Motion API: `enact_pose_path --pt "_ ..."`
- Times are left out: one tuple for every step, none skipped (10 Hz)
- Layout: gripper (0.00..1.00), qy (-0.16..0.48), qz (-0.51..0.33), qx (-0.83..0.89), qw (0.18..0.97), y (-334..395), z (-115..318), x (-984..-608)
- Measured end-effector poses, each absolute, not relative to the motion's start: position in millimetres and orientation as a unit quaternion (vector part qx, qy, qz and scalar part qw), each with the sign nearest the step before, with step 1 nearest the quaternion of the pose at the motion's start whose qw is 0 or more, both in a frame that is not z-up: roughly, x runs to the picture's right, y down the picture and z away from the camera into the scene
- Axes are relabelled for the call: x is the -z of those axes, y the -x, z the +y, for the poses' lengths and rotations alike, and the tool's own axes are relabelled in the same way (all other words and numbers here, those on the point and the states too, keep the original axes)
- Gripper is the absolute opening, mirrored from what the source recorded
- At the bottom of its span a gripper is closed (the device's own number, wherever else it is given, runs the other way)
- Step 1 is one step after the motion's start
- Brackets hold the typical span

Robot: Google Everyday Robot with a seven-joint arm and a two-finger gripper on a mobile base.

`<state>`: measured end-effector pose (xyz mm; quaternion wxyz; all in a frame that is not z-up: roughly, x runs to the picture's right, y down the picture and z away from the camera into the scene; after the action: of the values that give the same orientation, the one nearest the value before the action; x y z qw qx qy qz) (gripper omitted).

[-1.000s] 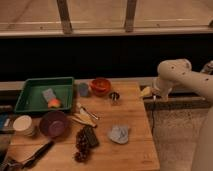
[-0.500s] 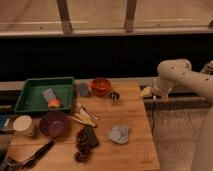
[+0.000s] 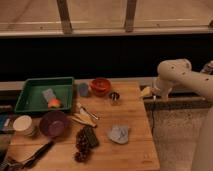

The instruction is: Place apple in table surface

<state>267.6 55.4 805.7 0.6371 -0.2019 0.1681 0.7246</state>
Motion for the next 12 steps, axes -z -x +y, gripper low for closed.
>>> enact_pose_path --pt "0.80 0.206 0.155 -0.719 0.646 -262.0 53.4 -801.8" --pt "0.80 0.209 0.139 -0.708 0.660 -252.7 51.0 -795.2" --pt "0.80 0.214 0.121 -0.696 0.674 -235.1 46.7 -790.0" --pt "0.80 0.219 0.106 -0.684 0.688 -216.0 42.5 -785.5" --pt "0.80 0.225 0.086 -0.667 0.705 -187.2 36.9 -779.2" --pt "0.80 0.229 0.063 -0.645 0.726 -153.6 30.8 -770.4" --pt "0.80 0.231 0.046 -0.626 0.743 -124.9 26.4 -763.1" --pt "0.80 0.233 0.033 -0.612 0.755 -103.1 23.5 -757.8" --pt "0.80 0.237 0.015 -0.590 0.772 -71.6 19.1 -750.1" --pt "0.80 0.245 -0.007 -0.563 0.789 -33.6 13.2 -740.0" --pt "0.80 0.252 -0.020 -0.549 0.797 -12.7 11.3 -734.2" --pt "0.80 0.254 -0.024 -0.545 0.798 -6.4 10.8 -732.1"
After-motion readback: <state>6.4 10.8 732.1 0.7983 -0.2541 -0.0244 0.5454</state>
